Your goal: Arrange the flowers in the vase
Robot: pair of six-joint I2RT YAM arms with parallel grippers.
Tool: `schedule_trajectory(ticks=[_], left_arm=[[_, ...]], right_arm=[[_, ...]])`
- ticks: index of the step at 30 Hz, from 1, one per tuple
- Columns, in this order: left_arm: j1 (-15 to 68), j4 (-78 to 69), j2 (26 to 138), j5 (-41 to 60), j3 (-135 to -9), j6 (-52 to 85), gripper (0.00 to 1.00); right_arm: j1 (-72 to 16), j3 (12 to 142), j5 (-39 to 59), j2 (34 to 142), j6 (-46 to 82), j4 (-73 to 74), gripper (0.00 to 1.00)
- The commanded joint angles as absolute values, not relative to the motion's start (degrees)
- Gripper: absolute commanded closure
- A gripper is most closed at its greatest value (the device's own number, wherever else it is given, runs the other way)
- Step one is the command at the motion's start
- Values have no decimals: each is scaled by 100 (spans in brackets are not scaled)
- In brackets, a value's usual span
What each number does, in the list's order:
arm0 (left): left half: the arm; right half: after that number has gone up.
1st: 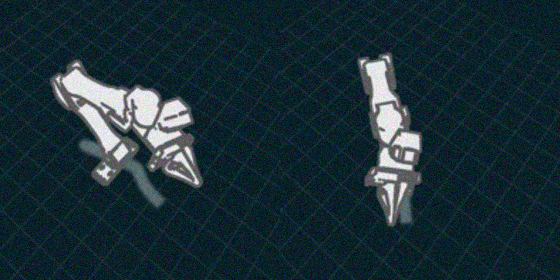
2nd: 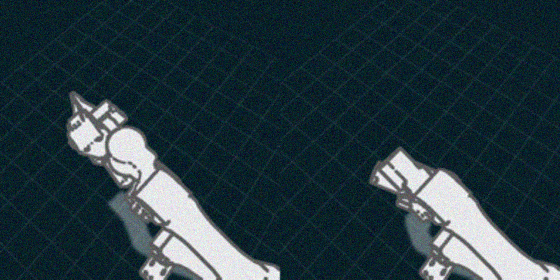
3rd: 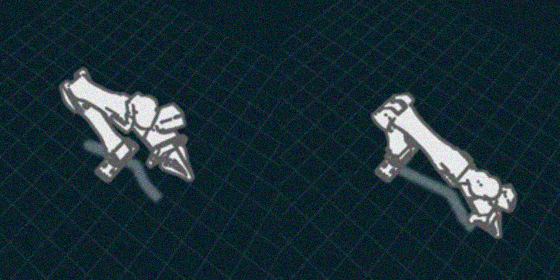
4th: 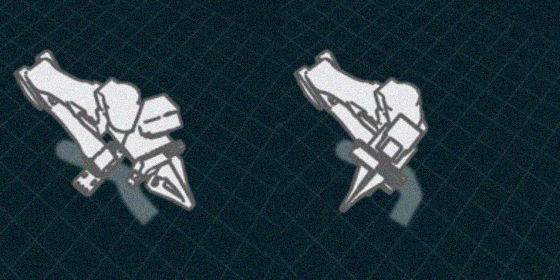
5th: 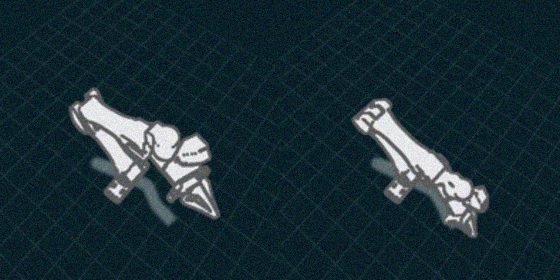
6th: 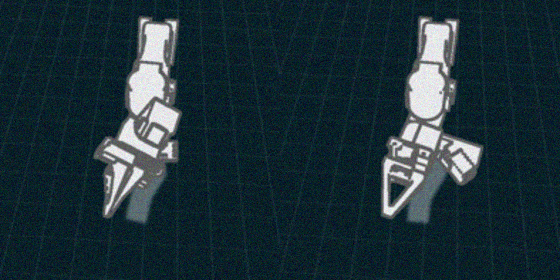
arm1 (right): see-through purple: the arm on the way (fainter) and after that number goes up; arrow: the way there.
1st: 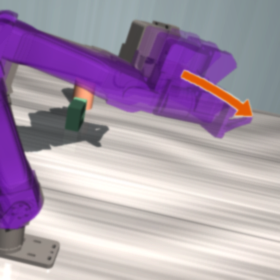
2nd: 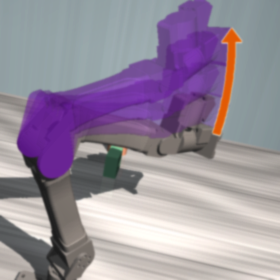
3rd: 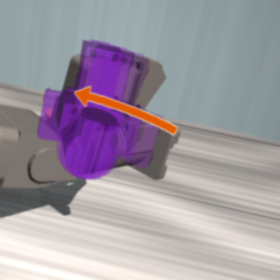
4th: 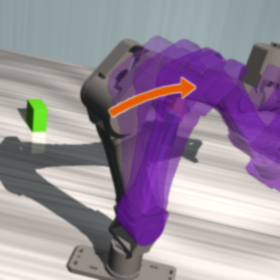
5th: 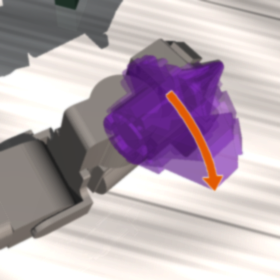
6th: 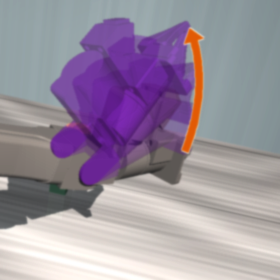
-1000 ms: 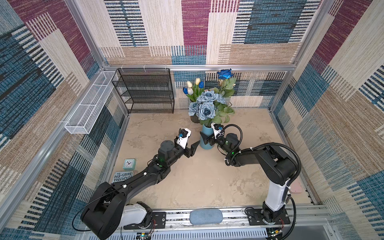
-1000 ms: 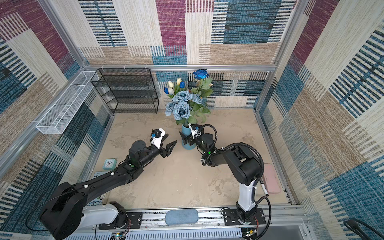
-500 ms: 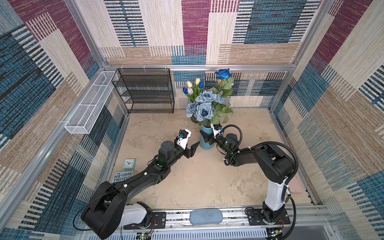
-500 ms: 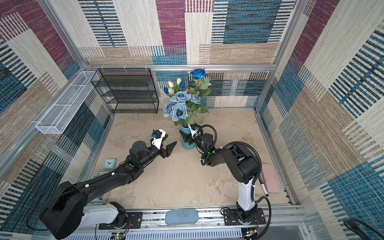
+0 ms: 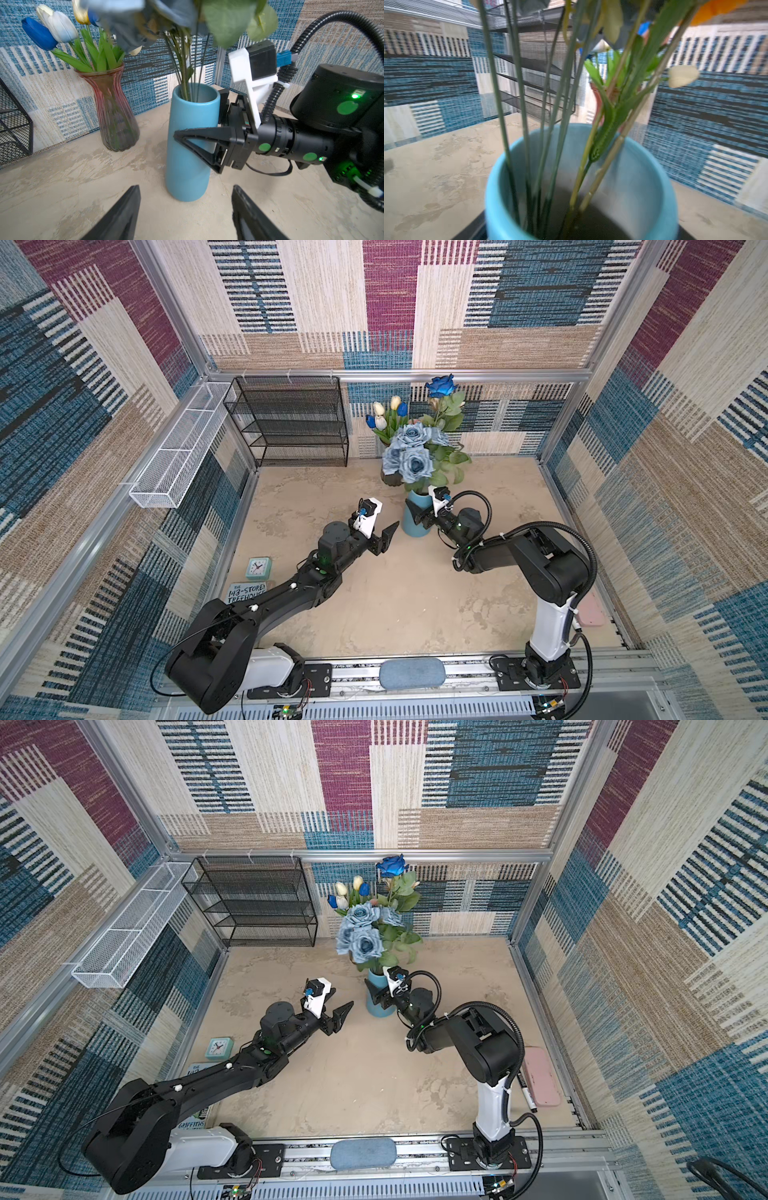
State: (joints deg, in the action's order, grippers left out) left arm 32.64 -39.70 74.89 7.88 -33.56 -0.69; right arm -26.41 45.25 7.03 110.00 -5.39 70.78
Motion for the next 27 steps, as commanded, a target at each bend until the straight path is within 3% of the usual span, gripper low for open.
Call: schedule_trajectory(ticks=[1,17,27], left_arm=[[3261,-4102,7446,726,-3384,-259,28],[3261,-4014,7361,528,-3331,-325,27],[3261,-3897,7391,492,-3367,-335,27]], right_arm=[[-2421,4550,352,10915,-638,7764,65],[-1296,6180,-680,11981,-176,8100,71],[-1204,7667,-818,13059,-139,7679,71]])
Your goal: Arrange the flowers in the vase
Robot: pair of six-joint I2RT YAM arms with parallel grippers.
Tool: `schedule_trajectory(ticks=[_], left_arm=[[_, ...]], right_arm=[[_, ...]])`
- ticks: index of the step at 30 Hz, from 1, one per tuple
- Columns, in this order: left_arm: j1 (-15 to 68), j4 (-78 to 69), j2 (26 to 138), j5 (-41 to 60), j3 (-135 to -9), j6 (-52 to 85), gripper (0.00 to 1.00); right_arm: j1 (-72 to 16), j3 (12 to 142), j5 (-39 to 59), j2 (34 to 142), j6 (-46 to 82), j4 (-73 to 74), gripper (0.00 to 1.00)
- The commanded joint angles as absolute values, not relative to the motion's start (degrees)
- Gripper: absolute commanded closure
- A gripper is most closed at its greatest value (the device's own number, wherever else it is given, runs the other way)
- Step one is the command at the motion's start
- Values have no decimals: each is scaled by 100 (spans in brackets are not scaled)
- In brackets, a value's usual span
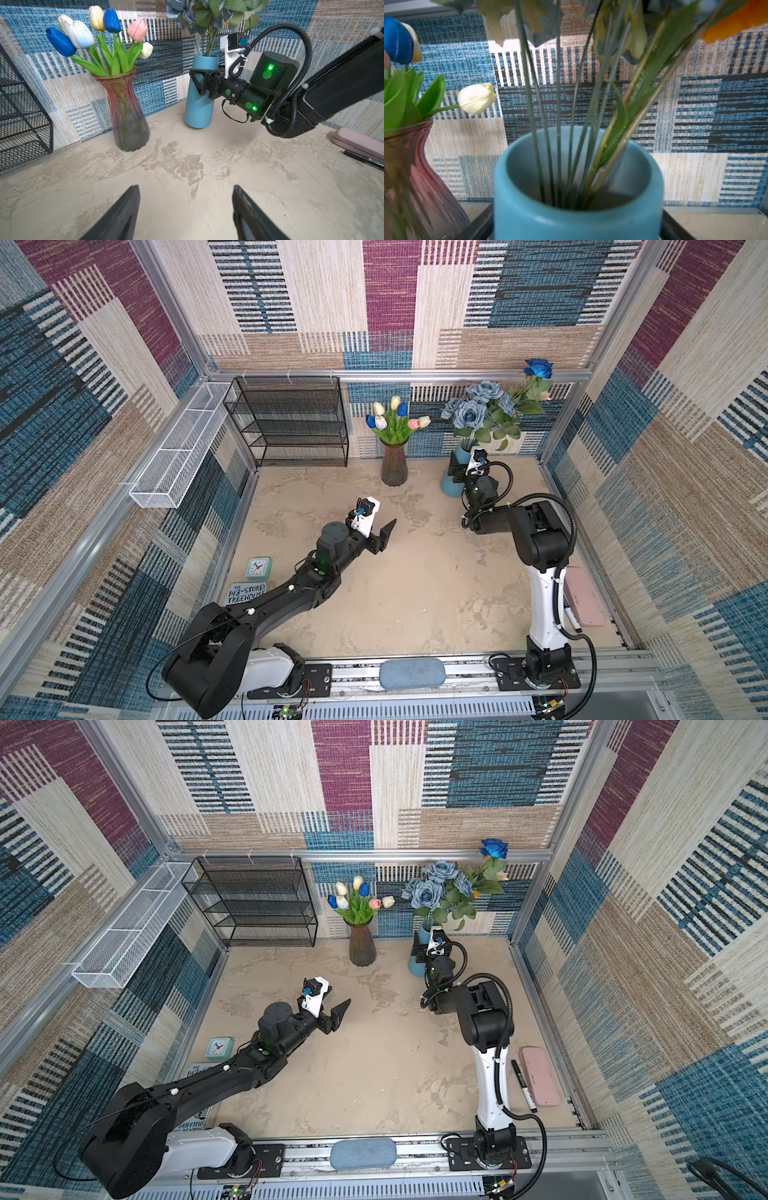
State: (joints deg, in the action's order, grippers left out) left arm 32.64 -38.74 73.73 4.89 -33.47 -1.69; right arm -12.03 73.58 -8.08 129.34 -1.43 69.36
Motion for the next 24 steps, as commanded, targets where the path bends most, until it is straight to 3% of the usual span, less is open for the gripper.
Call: schedule_trajectory(ticks=[1,13,24], left_arm=[[3261,-3916,7399,500,-3366,-326,27],[3260,-3990,7539,483,-3370,-287,27],[3261,-3913,7501,484,-3401,-324,27]], right_arm=[[-1197,7824,-816,13172,-140,7636,71],[-1204,9137,-373,14029,-329,7120,65],[-1203,9185,-409,14085,-351,7215,12]])
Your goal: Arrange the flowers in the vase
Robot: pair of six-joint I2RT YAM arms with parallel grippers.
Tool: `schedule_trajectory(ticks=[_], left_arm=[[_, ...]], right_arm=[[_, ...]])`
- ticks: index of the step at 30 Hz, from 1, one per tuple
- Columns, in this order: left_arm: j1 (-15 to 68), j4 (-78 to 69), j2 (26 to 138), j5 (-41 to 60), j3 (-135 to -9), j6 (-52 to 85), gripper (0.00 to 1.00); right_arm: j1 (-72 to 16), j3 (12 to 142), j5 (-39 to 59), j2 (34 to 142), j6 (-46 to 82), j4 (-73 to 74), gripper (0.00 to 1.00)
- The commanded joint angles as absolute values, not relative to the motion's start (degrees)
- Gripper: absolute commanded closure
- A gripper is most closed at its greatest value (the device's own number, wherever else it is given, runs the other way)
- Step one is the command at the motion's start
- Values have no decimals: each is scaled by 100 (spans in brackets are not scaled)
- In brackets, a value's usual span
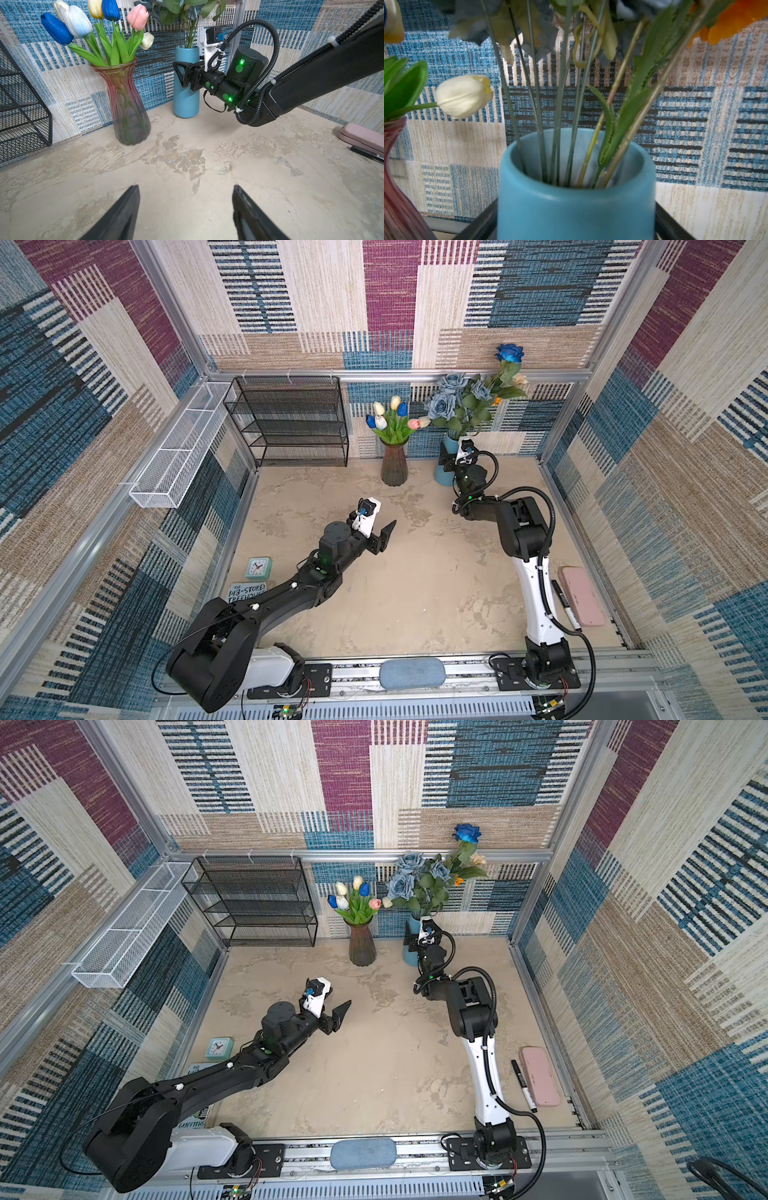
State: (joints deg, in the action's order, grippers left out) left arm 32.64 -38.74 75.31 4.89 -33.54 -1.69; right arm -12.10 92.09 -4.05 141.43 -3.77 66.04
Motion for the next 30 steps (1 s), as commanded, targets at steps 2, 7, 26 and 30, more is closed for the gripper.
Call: schedule_trajectory(ticks=[2,7,26,30], left_arm=[[3261,-3909,7488,483,-3401,-325,27],[3244,-3875,7433,403,-3448,-157,24],[2649,-3691,6071,-2065,-2855,-269,0],[2362,-3718,6004,-3046,-2460,-777,0]], right_arm=[[-1203,9185,-419,14055,-352,7216,5],[-1194,8806,-453,13888,-314,7439,0],[-1201,3993,-124,9902,-586,7750,0],[-1237,2852,-1113,8355,-473,6422,0]])
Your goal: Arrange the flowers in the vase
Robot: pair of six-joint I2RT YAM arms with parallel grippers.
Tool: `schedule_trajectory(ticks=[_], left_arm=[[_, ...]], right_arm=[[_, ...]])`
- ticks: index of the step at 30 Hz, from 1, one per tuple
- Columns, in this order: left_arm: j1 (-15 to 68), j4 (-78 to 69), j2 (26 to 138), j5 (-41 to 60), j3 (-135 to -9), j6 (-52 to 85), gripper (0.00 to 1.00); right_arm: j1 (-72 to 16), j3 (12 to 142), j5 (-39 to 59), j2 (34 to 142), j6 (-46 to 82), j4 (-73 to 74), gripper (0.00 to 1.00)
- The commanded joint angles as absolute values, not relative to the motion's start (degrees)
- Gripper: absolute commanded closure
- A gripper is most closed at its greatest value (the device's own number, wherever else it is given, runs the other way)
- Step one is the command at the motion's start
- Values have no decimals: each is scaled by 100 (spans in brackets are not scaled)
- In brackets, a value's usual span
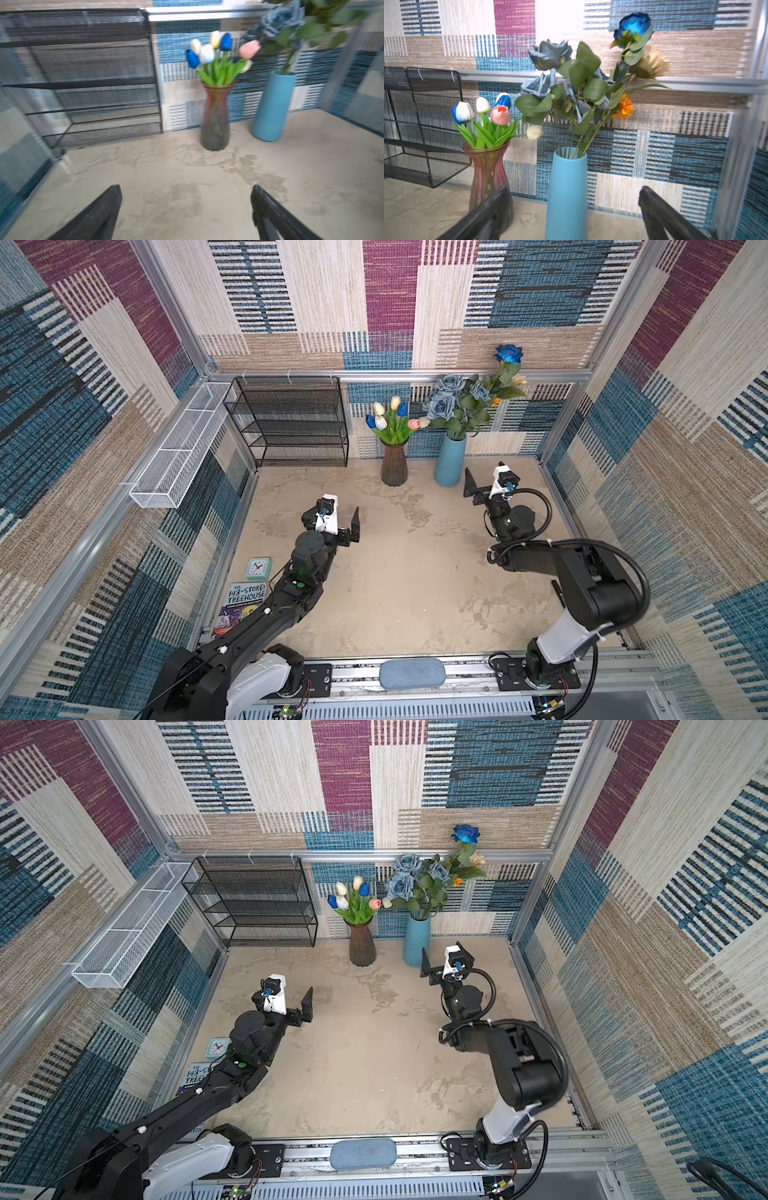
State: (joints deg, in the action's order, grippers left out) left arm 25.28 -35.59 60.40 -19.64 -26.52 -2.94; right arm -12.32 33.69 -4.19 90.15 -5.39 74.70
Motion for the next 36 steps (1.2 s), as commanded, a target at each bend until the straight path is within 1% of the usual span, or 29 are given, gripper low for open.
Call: schedule_trajectory(ticks=[1,3,4,6,8,11,13,14,17,18,20,21,22,24,26,27,28,31,32,34,36], left_arm=[[2265,-3703,5990,-3134,-2376,-837,0],[2042,-3569,5960,-3359,-2225,-939,0],[1972,-3347,5974,-3511,-2160,-1001,1],[1801,-3218,6032,-3933,-1990,-933,1],[1516,-3279,6125,-3656,-1743,-699,1],[1078,-3709,6432,-2956,-1441,-326,1],[979,-4331,6642,-2833,-1302,-440,0],[923,-4663,6718,-2588,-1203,-582,1],[688,-5876,7281,-2131,-1037,-693,1],[686,-5778,7304,-2127,-1109,-721,1],[652,-4943,7031,-1704,-1289,-658,0],[631,-4960,7017,-1496,-1261,-657,1],[618,-5408,7094,-1306,-1080,-628,1],[581,-6799,7545,-795,-678,-638,1],[580,-7670,8311,-739,-644,-700,1],[572,-7898,8584,-775,-665,-692,1],[558,-8087,8845,-801,-685,-674,1],[511,-8057,9198,-662,-930,-720,1],[510,-7827,9120,-600,-1004,-736,1],[480,-6478,8747,-602,-1450,-644,1],[355,-5358,8738,-496,-2040,-519,1]], right_arm=[[-1238,2505,-1250,8050,-632,6403,0],[-1240,1711,-1523,7378,-925,6571,0],[-1246,1521,-1708,7086,-961,6375,0],[-1243,1206,-2265,6590,-638,5879,0],[-1240,797,-2124,6403,-568,6072,0],[-1238,492,-2101,6748,-669,6587,0],[-1228,507,-2028,7169,-889,6862,0],[-1230,502,-1964,7363,-947,7209,0],[-1128,492,-1451,7777,-994,7961,0],[-1119,543,-1402,7923,-1056,8069,0],[-969,755,-1250,8173,-929,7833,0],[-866,777,-1149,8288,-834,7842,0],[-710,739,-957,8373,-712,7967,0],[-446,557,-409,8402,-554,8210,0],[-391,459,66,8738,-699,8664,0],[-390,457,116,8854,-725,8852,0],[-359,536,74,8759,-659,8588,0],[-223,909,70,8788,-488,7850,0],[-128,1112,41,8792,-330,7472,0],[137,1255,271,8790,-104,7236,0],[124,1239,276,8780,-114,7265,0]])
